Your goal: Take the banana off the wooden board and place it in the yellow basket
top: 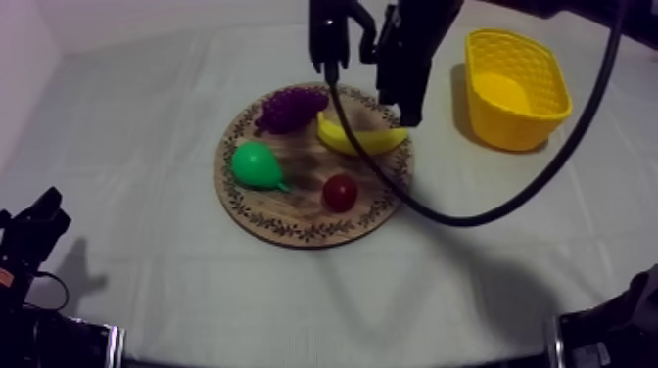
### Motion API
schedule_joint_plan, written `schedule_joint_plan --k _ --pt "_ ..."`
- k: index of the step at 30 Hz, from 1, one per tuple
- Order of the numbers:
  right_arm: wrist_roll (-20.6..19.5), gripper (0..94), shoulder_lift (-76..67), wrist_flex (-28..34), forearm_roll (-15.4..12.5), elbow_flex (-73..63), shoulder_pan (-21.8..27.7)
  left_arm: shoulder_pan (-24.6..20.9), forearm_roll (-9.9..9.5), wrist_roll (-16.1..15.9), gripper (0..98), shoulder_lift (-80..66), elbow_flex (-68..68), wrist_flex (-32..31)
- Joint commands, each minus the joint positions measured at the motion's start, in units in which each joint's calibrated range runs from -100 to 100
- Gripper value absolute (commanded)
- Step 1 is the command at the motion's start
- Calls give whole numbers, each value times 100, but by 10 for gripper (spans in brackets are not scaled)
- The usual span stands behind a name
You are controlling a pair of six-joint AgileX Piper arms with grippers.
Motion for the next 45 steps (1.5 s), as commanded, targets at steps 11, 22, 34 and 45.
schedule_joint_plan --k 11,22,34,45 --pt "-2 625 -7 -71 -252 -485 109 -3 2 -1 1 -3 3 -2" --pt "82 675 -35 -60 -326 -447 147 -3 2 -1 1 -3 3 -2" --pt "44 672 346 -351 -337 -201 169 -3 2 -1 1 -3 3 -2" --pt "-30 666 1243 -702 -395 -263 158 -3 2 -1 1 -3 3 -2"
